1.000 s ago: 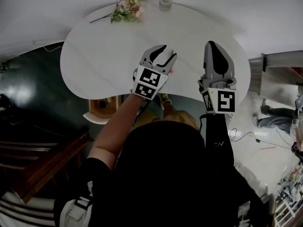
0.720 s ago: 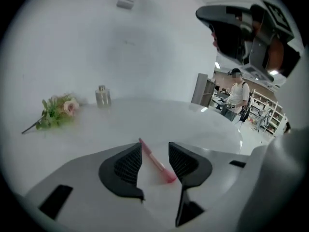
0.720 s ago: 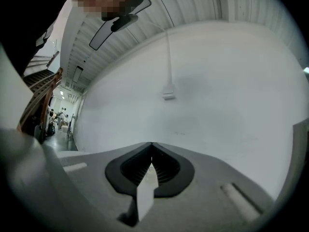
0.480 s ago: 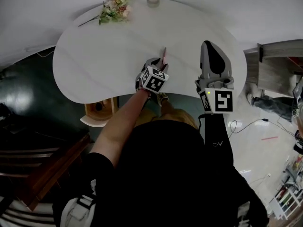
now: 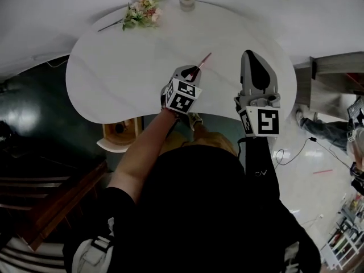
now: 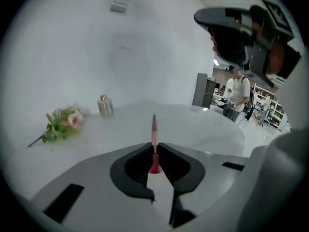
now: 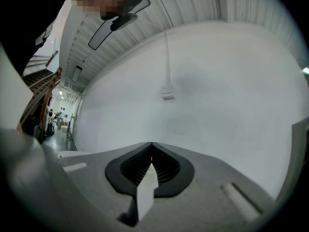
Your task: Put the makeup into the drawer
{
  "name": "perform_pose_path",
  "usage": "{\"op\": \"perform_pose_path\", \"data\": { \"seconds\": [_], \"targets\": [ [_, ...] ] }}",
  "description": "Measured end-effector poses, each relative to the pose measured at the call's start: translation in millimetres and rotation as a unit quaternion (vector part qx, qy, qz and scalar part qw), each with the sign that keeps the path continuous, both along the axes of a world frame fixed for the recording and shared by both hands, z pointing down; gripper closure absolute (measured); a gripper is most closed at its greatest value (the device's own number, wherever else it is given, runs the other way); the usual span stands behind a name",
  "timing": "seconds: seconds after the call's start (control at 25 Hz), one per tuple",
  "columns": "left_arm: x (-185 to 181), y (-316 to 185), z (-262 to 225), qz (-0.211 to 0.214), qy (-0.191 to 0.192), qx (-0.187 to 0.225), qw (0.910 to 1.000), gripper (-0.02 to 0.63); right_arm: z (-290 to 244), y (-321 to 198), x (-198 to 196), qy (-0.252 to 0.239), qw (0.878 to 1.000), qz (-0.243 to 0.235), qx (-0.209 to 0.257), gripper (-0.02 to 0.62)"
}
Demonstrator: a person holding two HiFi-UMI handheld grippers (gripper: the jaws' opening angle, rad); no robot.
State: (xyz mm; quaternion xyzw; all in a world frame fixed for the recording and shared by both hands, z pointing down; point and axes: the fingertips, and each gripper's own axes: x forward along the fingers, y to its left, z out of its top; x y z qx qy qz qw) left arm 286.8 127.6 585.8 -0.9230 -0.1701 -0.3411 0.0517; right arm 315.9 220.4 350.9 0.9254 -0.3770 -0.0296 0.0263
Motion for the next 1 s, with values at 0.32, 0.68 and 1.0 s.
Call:
{"op": "perform_pose_path", "data": {
  "seconds": [0.32,0.68,1.0],
  "targets": [
    [13.4,-30.7,-164.8,-0.029,0.185,-0.03,0.9818,0.565,-24.4,-37.0,-3.5,0.023,0.999,-0.042,0.015,0.591],
    [-15.0,-73.6,-245.3,-0.09,0.287,-0.025,0.9532,0.565,-54.0,-91.7,-19.9,0.024,0.993,-0.105,0.054,0.591],
    [-82.2,-162.2,-252.5,-0.207,0.292,0.018,0.9336,0.565,-45.6,-176.8,-55.6,0.041,0.973,-0.226,0.03,0.591]
  ]
}}
